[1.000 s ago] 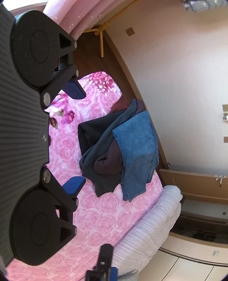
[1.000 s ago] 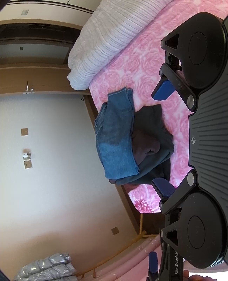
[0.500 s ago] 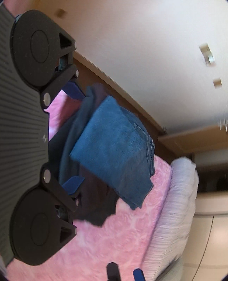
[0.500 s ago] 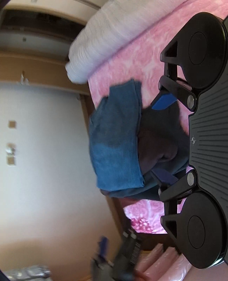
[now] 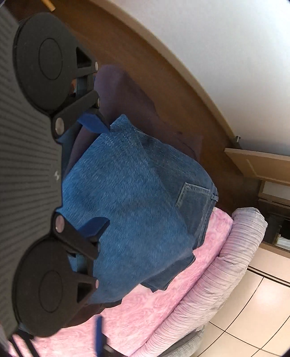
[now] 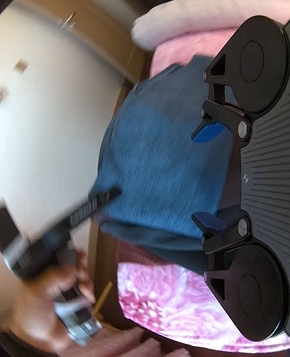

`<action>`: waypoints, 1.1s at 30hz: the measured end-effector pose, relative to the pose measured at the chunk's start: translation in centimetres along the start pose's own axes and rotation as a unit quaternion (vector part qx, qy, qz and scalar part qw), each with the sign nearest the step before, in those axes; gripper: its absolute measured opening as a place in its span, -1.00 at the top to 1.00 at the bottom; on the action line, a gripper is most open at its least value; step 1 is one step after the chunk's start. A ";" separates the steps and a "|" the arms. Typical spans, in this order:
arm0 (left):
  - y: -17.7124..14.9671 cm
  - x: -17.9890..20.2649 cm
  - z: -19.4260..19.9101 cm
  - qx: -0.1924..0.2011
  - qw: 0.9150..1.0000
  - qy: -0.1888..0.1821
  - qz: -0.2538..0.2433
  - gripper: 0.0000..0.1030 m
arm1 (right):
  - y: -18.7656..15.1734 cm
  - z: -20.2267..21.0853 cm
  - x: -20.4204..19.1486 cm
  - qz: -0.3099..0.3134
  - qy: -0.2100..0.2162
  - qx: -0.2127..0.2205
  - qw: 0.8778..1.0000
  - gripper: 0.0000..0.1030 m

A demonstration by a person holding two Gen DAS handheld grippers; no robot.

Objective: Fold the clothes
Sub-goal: 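Grasp the blue jeans with both grippers and lift them off the pile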

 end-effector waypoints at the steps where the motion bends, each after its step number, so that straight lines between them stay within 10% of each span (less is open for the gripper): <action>1: -0.1 -0.4 -0.3 -0.002 1.000 0.000 0.005 -0.43 | 0.3 -0.9 -0.9 0.011 0.010 0.001 1.000 -0.39; 5: -0.1 -0.9 -0.5 0.021 0.999 -0.013 0.026 -0.24 | 1.1 -3.8 -3.9 0.066 0.016 -0.005 0.998 -0.36; 8: 0.1 -0.8 -0.1 0.037 0.999 -0.003 0.034 0.34 | 1.3 -5.3 -4.9 0.098 -0.006 -0.014 0.995 -0.21; 11: 0.6 -0.9 1.0 0.049 0.998 -0.006 0.048 0.73 | 1.7 -4.8 -4.4 0.100 -0.007 -0.005 0.995 0.40; 18: 3.8 5.6 5.8 0.122 0.992 -0.009 -0.022 0.91 | 3.7 0.0 1.4 0.026 -0.022 0.041 0.999 0.79; 26: 6.0 23.1 7.6 0.156 0.974 -0.092 -0.138 0.91 | -0.4 9.3 13.1 -0.093 -0.123 0.053 0.987 0.81; 33: 1.2 43.5 5.3 0.122 0.953 -0.186 -0.206 0.91 | -12.7 20.8 15.9 -0.187 -0.201 0.007 0.962 0.81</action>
Point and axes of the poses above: each gripper's, at about its wrist camera, not at the fingertips, and z roughly against the way its jaws point, x to its right, y to its top, the point moved 4 cm from there along -z, roughly the way its jaws point, and after that the axes turned 14 degrees about -y, right-handed, at the moved point
